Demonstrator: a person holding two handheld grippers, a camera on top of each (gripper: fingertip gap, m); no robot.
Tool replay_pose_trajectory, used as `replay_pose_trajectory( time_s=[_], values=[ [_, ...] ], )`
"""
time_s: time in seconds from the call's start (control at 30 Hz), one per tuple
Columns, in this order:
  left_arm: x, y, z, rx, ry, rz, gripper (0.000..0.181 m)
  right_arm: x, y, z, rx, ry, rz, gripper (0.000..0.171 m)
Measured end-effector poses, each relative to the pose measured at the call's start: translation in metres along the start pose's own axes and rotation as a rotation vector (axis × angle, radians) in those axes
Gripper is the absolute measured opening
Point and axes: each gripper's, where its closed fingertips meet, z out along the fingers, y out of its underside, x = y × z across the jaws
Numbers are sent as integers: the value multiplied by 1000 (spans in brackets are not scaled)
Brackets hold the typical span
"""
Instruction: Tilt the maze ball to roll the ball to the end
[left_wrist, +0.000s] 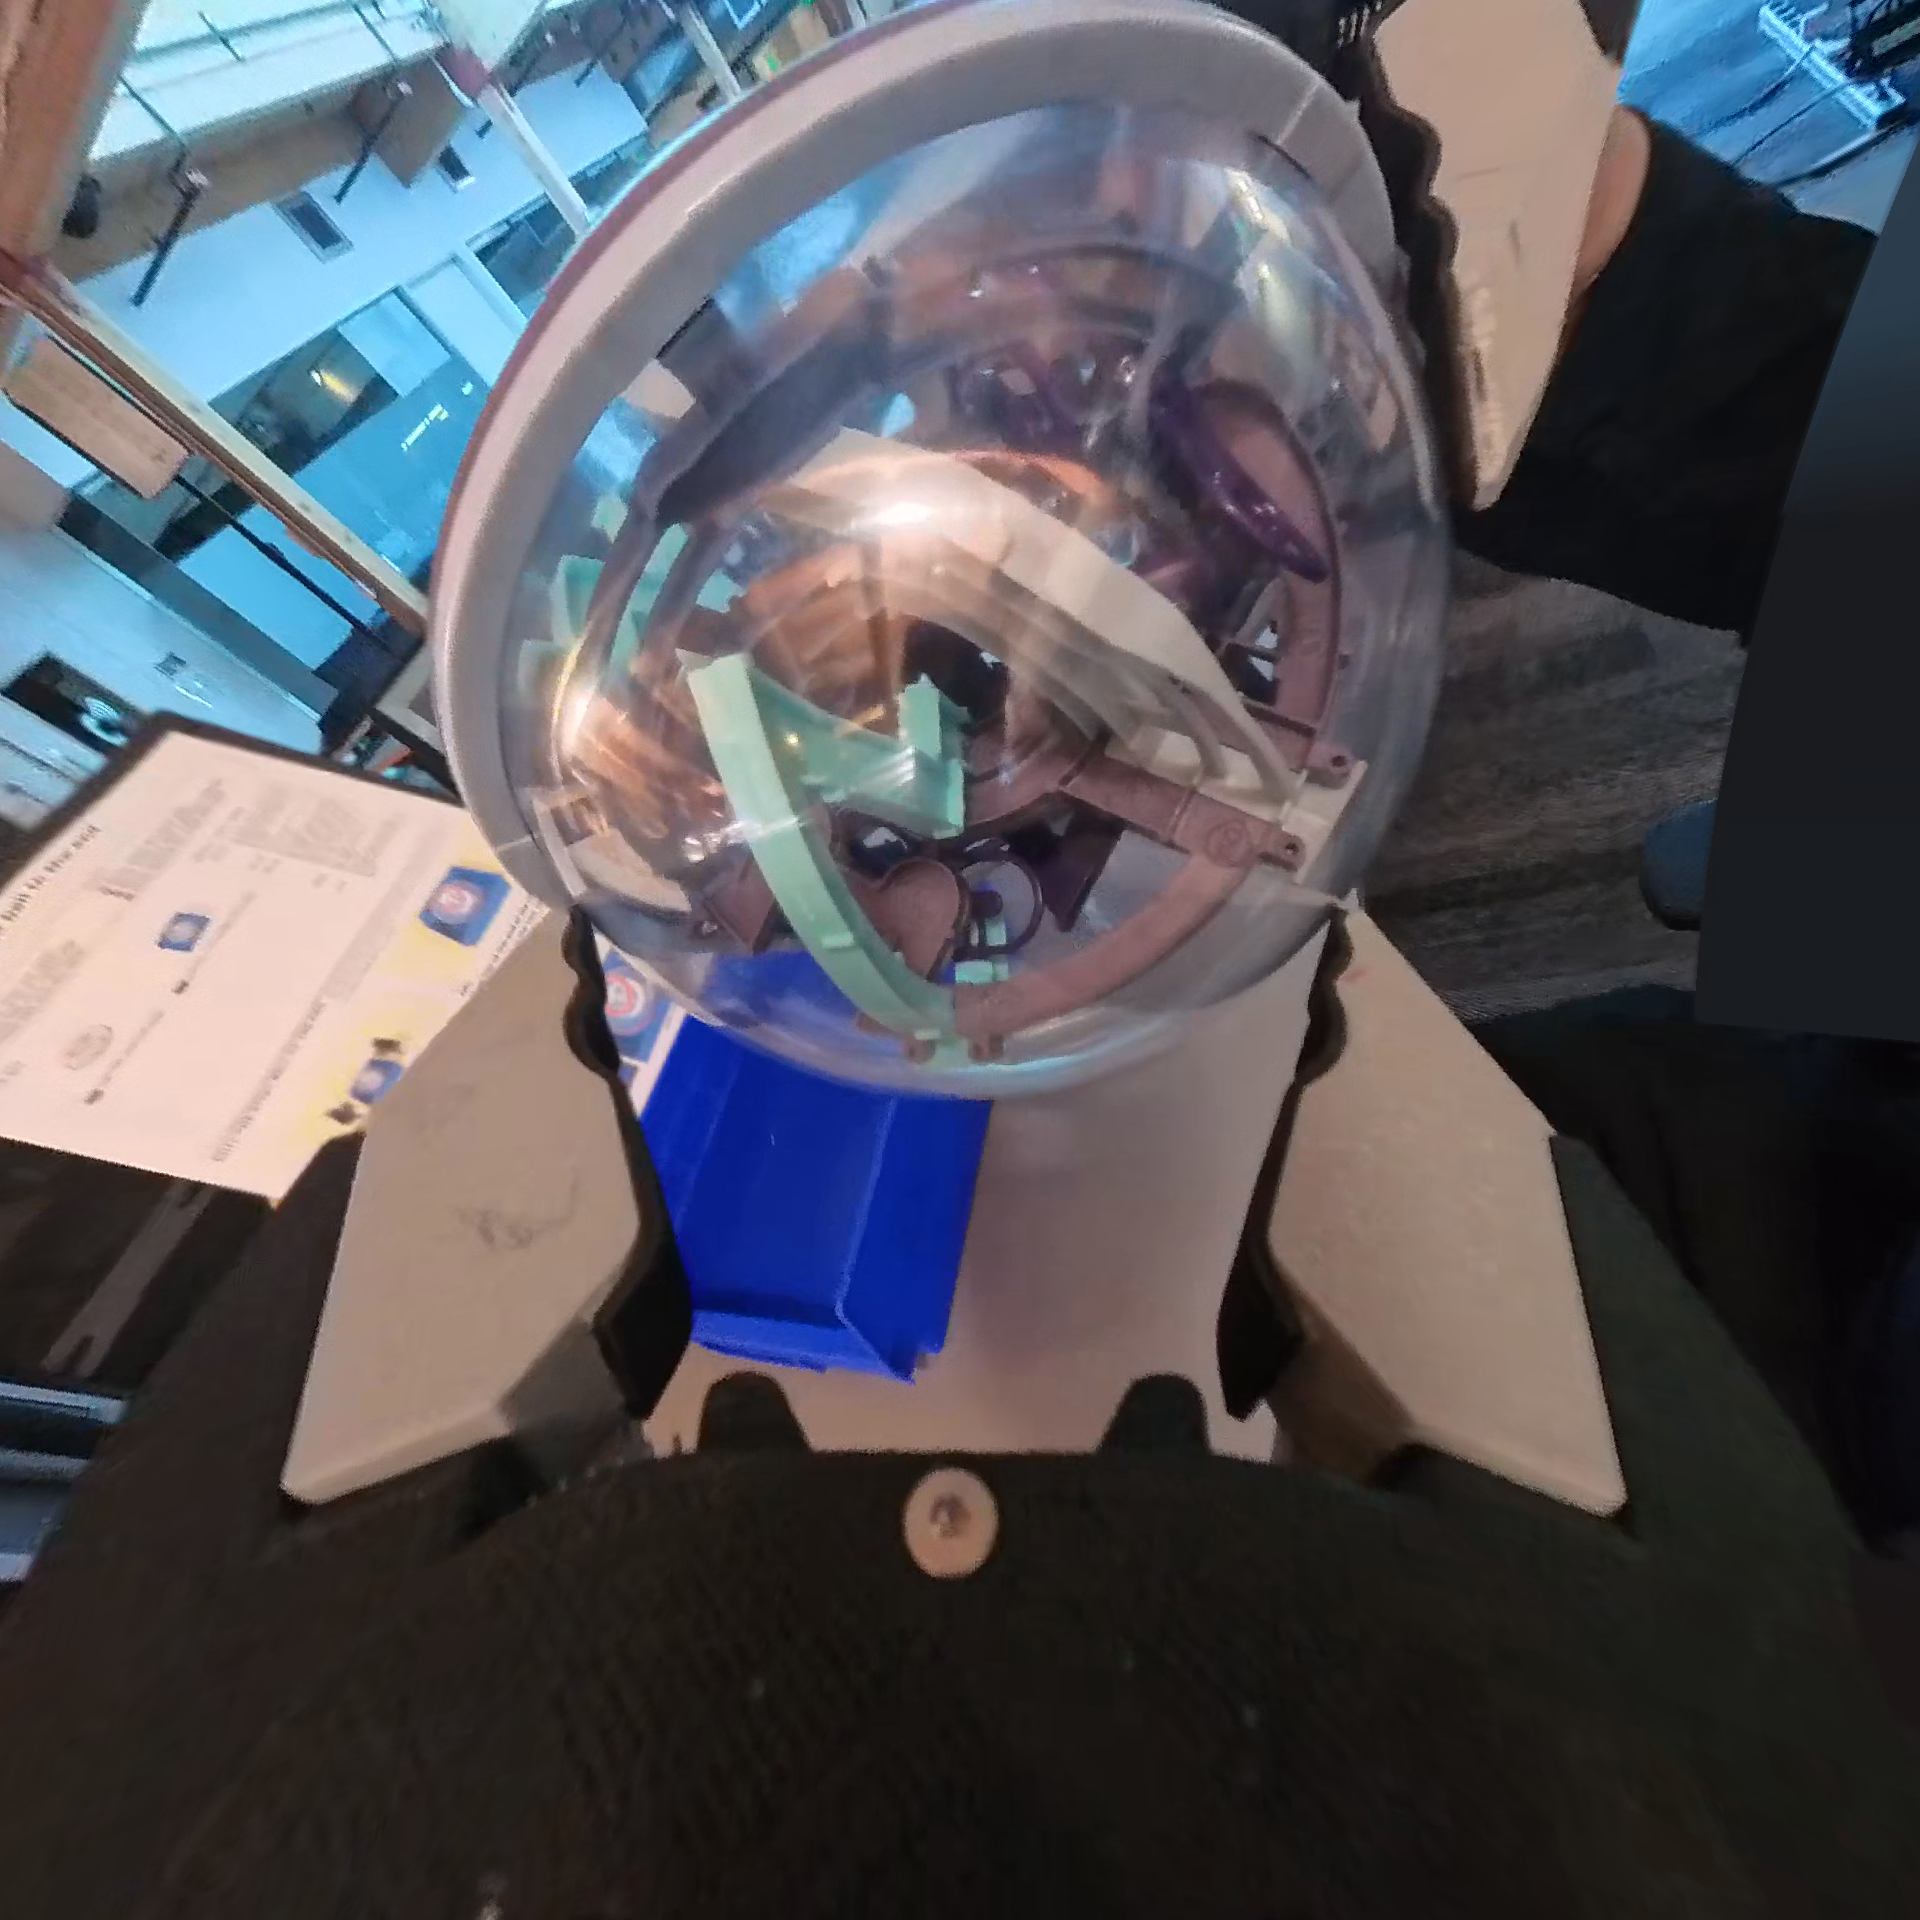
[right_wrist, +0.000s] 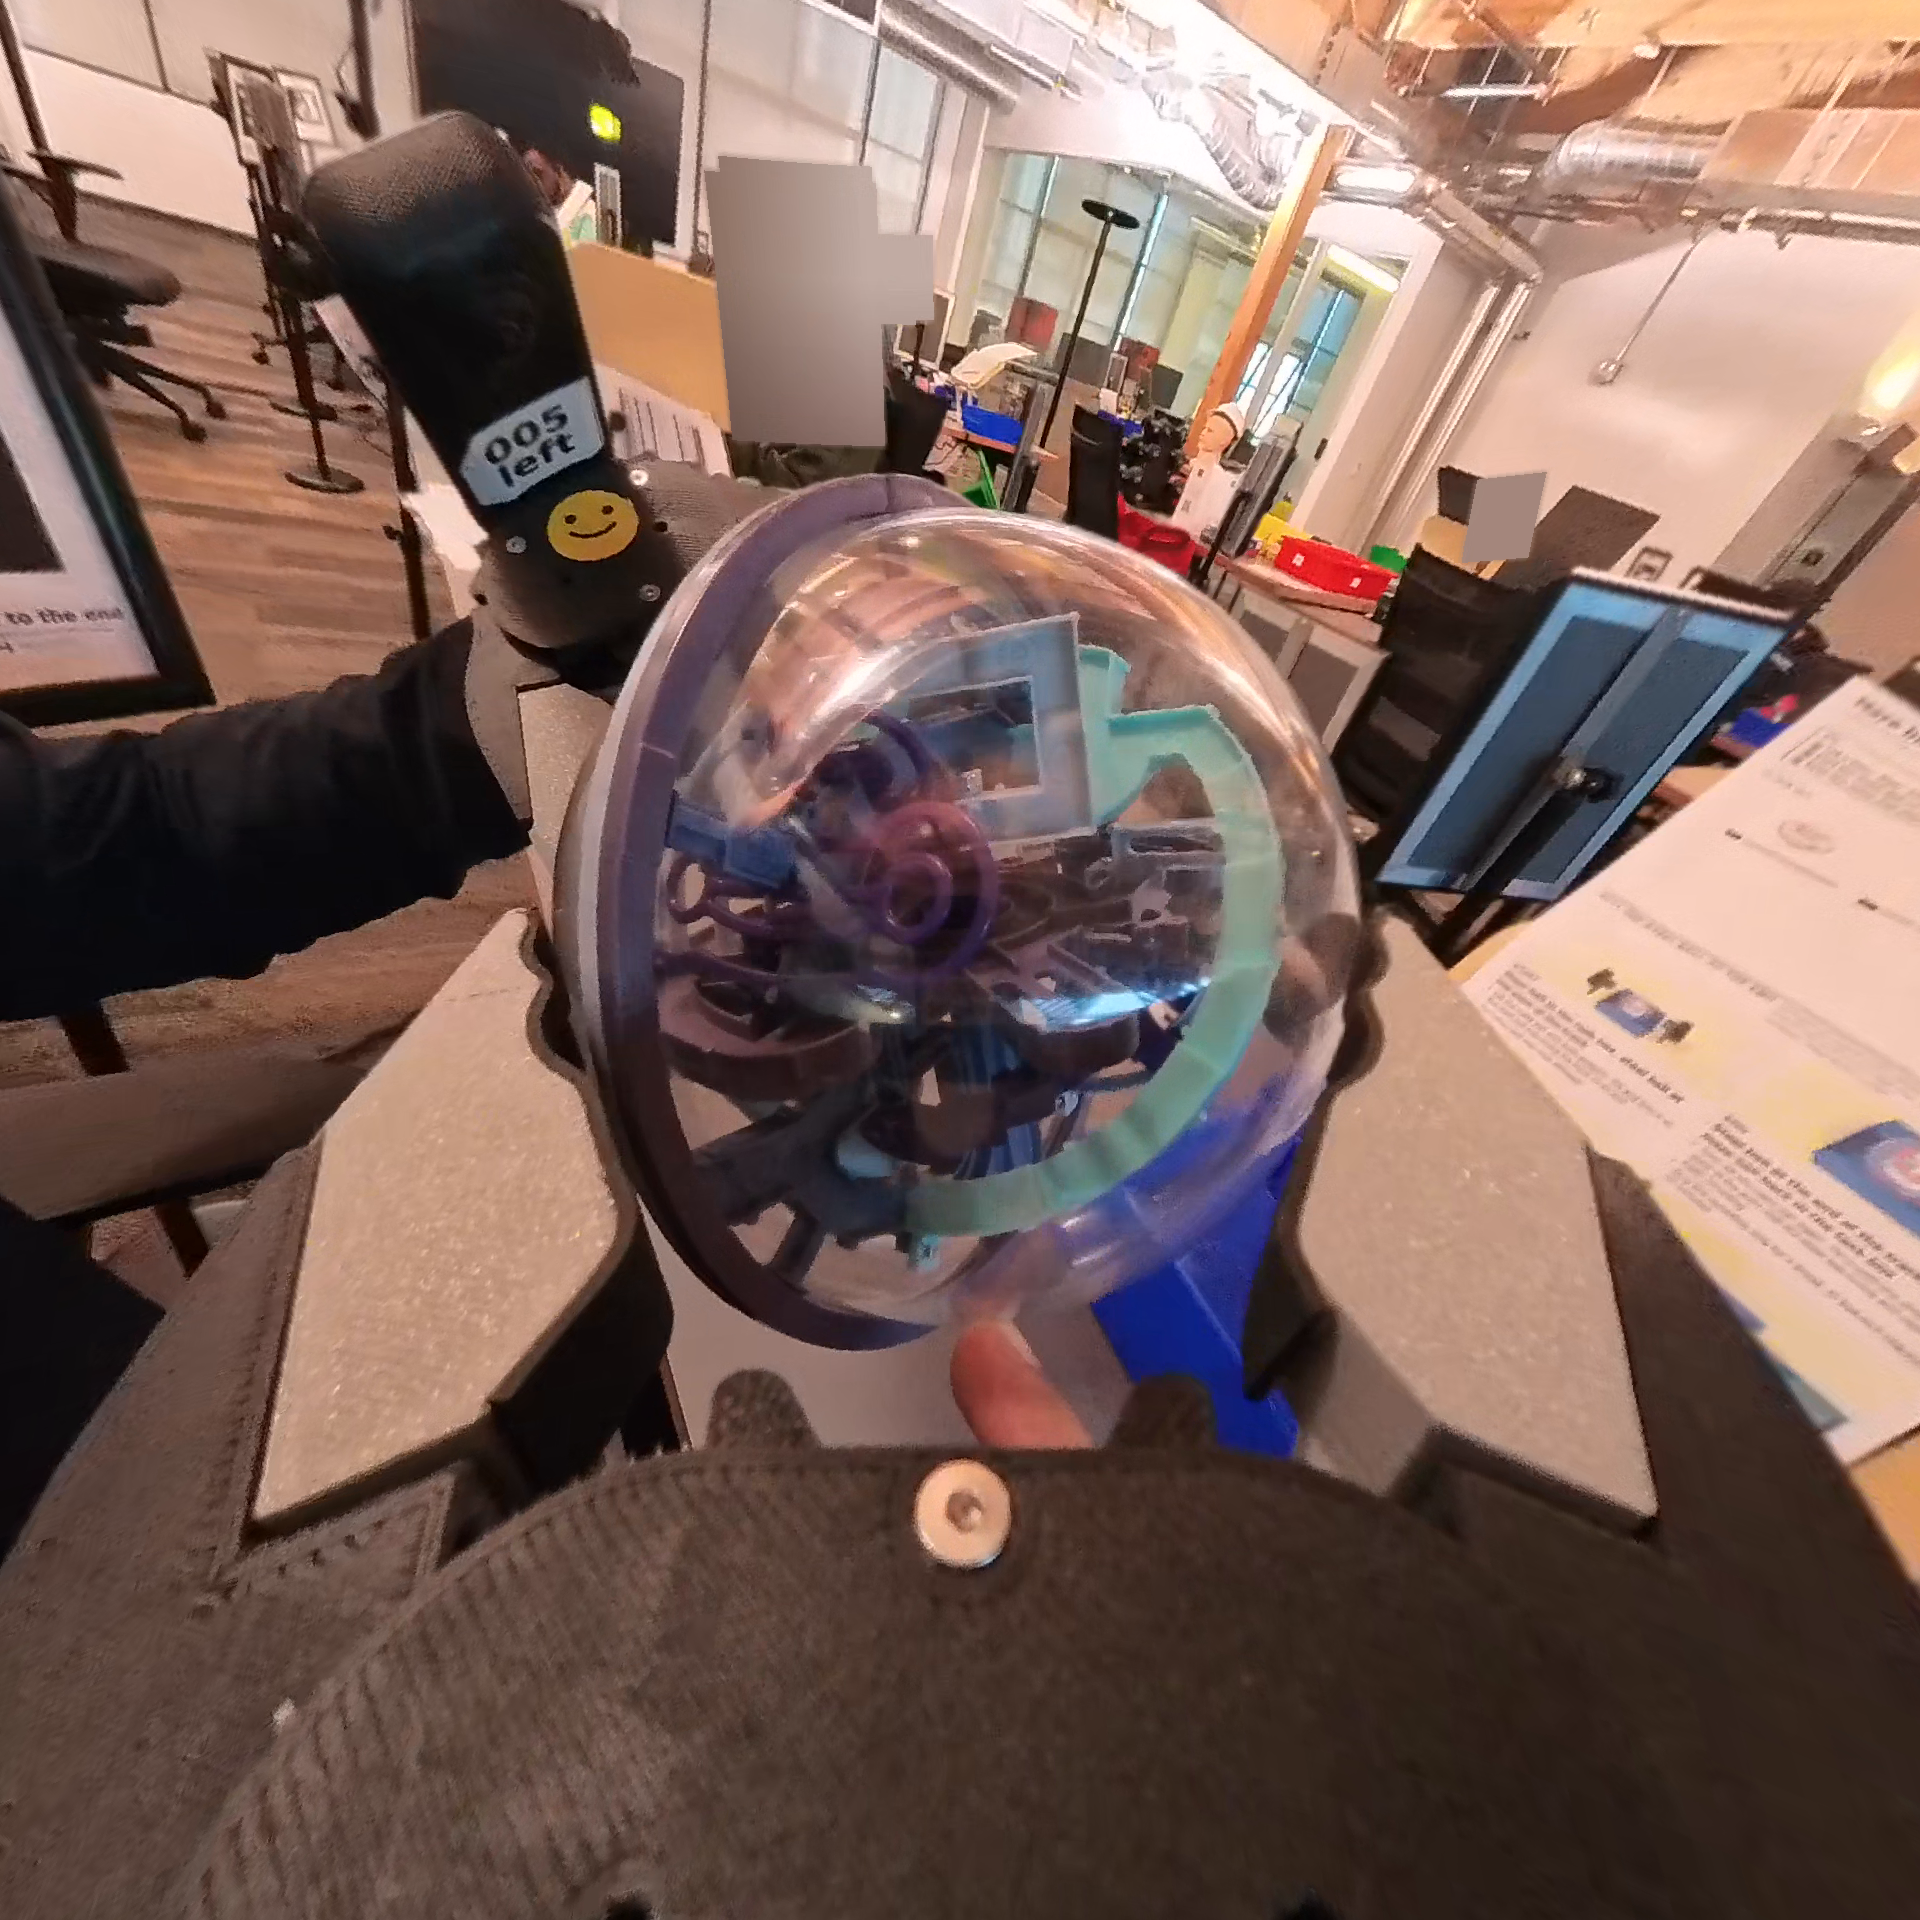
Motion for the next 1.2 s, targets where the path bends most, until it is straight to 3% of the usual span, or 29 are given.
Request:
replay_pose_trajectory(
  time_s=[0.47, 0.8, 1.2],
  values=[
    [4, -47, -32, 21, -13, 16, 133, -24, -53, -11, -24, 22, -3, 143],
    [10, -78, -36, -37, -198, 124, 135, -29, -69, -31, 183, -118, -71, 143],
    [16, -106, -48, 28, -270, 190, 135, -33, -83, -38, 305, -255, 32, 144]
  ],
)
